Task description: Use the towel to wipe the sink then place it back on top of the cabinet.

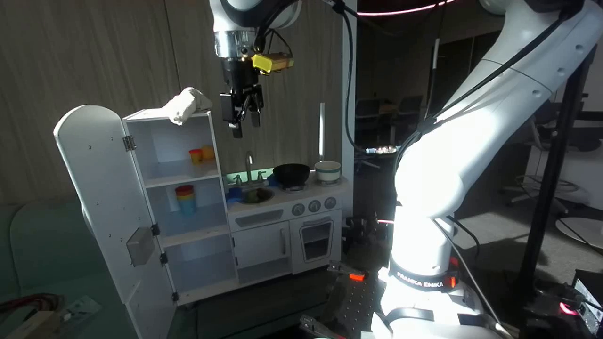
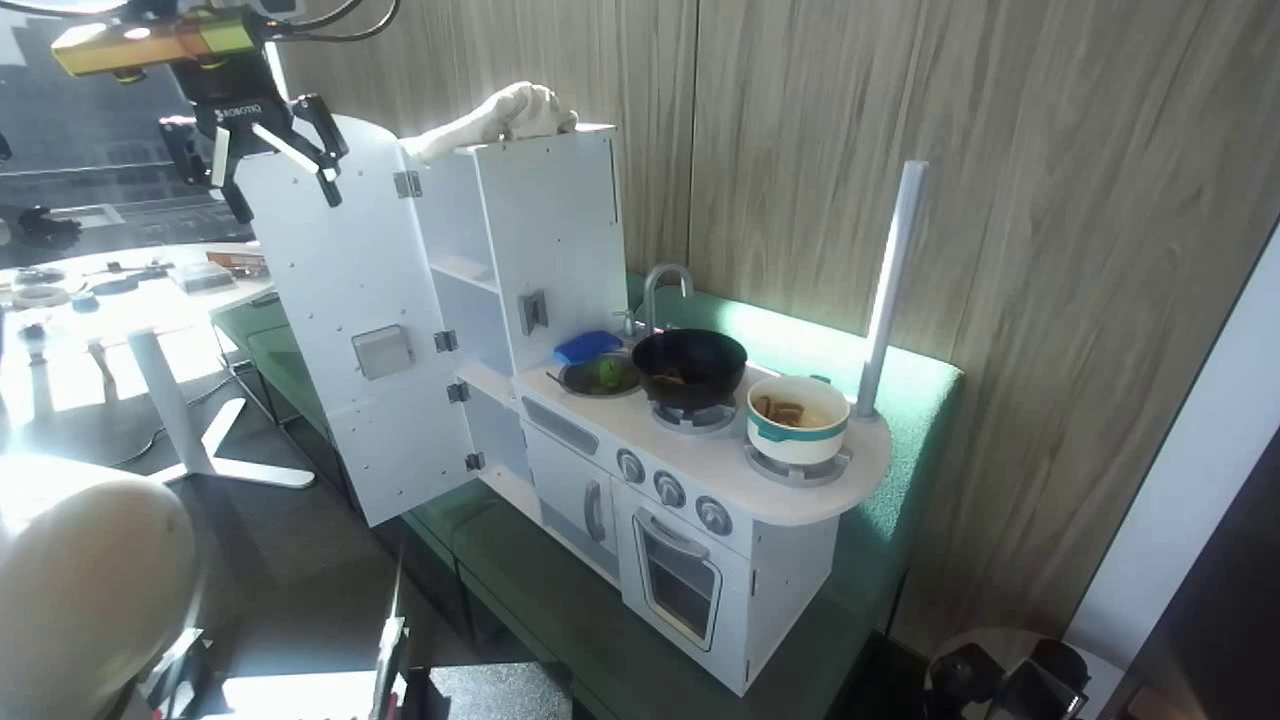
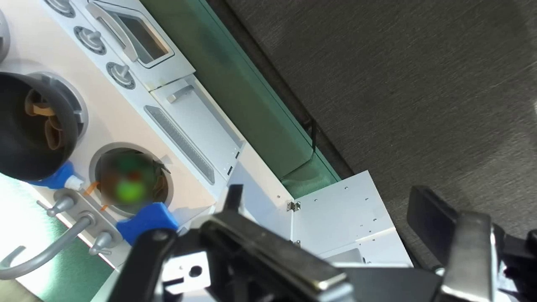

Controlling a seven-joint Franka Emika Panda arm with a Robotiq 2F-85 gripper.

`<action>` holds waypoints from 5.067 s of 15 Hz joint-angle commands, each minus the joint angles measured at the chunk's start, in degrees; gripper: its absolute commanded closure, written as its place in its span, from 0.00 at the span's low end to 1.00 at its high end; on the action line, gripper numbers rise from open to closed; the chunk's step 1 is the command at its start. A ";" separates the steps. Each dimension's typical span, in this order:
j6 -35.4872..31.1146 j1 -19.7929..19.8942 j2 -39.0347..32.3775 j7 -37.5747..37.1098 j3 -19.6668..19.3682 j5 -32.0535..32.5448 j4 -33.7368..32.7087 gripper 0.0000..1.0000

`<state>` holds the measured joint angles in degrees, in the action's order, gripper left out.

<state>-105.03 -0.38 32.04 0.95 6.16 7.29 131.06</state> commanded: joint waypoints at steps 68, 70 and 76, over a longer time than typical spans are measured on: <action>-16.17 1.71 -10.35 -11.23 -14.31 0.12 -19.34 0.98; -19.96 3.50 -10.50 -9.73 -15.26 -2.69 -14.23 0.98; -29.75 9.43 -16.93 -3.77 -20.87 -6.92 -7.00 0.98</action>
<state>-129.71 6.76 17.66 -6.71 -12.47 3.60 122.44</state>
